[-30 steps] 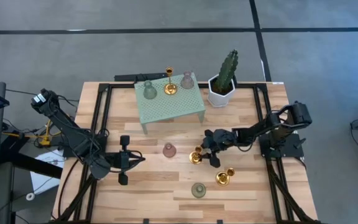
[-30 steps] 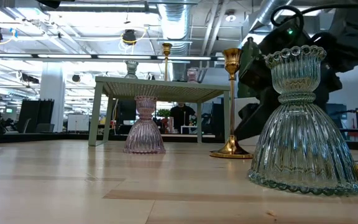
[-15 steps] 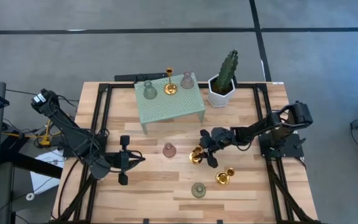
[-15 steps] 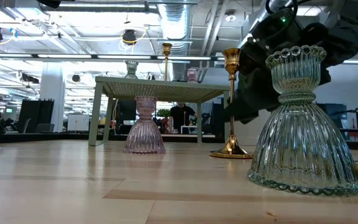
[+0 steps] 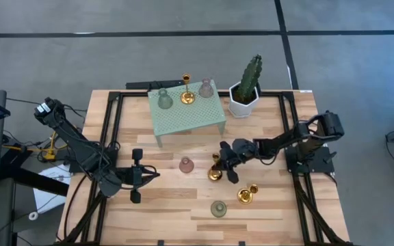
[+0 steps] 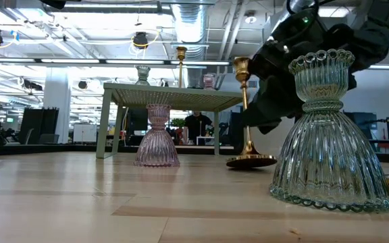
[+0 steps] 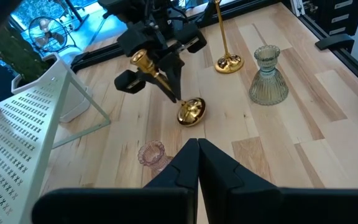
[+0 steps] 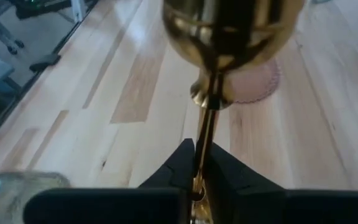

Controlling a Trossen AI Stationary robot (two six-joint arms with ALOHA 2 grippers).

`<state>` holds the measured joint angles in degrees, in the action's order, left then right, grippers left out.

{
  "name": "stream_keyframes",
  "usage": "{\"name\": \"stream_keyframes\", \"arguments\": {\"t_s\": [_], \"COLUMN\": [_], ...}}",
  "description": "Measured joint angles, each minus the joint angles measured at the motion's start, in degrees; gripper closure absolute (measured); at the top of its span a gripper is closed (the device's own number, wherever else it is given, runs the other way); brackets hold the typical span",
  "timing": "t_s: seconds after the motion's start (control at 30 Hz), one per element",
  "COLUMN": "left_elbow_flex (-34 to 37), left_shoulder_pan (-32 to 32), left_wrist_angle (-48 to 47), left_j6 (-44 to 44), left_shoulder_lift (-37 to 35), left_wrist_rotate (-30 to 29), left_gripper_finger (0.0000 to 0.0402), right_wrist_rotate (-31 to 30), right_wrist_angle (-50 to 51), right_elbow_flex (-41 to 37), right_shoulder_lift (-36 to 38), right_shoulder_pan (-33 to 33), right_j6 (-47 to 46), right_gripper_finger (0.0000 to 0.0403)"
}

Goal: Pick & Place candle stick holders
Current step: Put the top golden candle holder on the shelf

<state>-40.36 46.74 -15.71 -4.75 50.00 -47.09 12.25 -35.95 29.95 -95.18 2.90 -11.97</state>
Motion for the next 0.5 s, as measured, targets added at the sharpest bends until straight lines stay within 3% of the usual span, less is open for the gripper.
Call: {"name": "stream_keyframes", "arguments": {"t_s": [0.23, 0.5], "left_elbow_flex": [0.0, 0.0], "left_shoulder_pan": [0.0, 0.0], "left_wrist_angle": [-0.01, -0.01], "left_j6": [-0.02, -0.02], "left_shoulder_lift": [0.0, -0.01], "left_wrist_rotate": [0.02, 0.02], "left_gripper_finger": [0.0394, 0.0394], "right_wrist_rotate": [0.8, 1.34], "right_wrist_angle": [6.81, 21.45], "right_elbow_flex": [4.77, 13.67], "right_shoulder_lift": [-0.07, 2.69], "right_shoulder_pan": [-1.6, -2.51], "right_j6": [1.37, 7.71], "right_gripper_finger": [0.0391, 0.0396]}}
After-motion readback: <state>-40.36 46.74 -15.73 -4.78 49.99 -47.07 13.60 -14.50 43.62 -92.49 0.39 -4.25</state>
